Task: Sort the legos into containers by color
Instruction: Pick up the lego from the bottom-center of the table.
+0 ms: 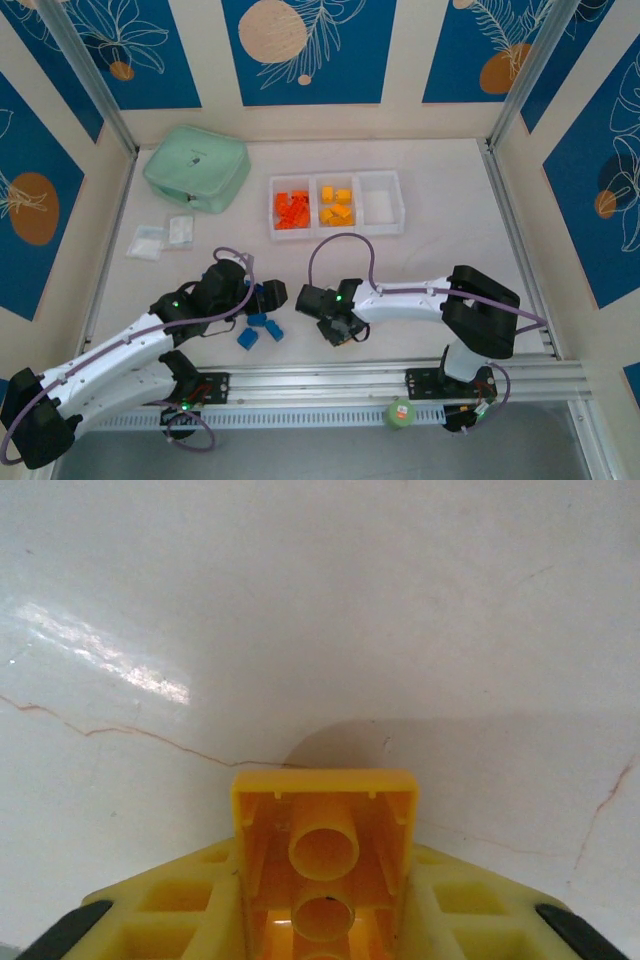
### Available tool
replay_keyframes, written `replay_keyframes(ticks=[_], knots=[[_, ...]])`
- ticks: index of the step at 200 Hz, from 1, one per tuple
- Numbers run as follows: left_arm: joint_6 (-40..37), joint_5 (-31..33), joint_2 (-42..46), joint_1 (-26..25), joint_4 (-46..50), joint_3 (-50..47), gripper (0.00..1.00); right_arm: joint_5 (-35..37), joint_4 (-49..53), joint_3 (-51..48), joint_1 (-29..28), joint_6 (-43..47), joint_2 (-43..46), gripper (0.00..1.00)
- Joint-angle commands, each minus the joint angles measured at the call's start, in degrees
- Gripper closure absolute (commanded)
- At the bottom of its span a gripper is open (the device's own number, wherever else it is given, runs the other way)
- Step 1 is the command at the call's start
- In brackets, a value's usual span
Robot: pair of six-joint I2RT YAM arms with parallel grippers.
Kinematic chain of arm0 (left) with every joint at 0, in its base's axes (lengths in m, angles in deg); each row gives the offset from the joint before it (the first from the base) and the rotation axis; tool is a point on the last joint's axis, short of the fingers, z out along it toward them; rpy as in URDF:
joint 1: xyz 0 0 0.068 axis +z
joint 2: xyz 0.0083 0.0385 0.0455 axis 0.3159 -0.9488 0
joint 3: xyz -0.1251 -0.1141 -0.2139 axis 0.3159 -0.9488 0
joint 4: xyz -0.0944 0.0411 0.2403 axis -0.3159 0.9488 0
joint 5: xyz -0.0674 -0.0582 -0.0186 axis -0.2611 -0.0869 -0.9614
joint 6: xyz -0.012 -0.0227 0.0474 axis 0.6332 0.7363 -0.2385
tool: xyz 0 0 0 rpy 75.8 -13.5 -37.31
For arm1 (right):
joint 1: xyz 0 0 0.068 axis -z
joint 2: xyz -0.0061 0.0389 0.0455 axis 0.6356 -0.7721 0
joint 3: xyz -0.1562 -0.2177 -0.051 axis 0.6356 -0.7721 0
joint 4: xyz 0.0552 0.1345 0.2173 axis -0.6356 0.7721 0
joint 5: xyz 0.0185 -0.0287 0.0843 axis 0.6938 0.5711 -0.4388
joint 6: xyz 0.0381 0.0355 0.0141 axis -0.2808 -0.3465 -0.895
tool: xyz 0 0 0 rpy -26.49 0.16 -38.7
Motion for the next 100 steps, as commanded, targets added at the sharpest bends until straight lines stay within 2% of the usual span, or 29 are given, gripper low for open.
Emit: replay_keyframes(ticks=[1,27,55,100], knots=[[-1.52,1.20,0.11,-0.37,0.96,1.22,0.01,-1.64,1.07,1.73,1.10,-0.41,3.39,0.69],[-2.87,2.63,0.16,-0.19,1.49,2.47,0.01,-2.12,2.56,4.17,4.50,0.59,7.72,0.70],[-5.23,4.82,-0.90,0.71,3.18,5.48,0.01,-3.49,3.66,9.26,13.66,2.64,9.09,0.69],[-9.49,3.95,-5.34,4.51,0.99,9.79,0.01,-3.06,-1.36,21.58,26.36,9.27,1.75,0.69]])
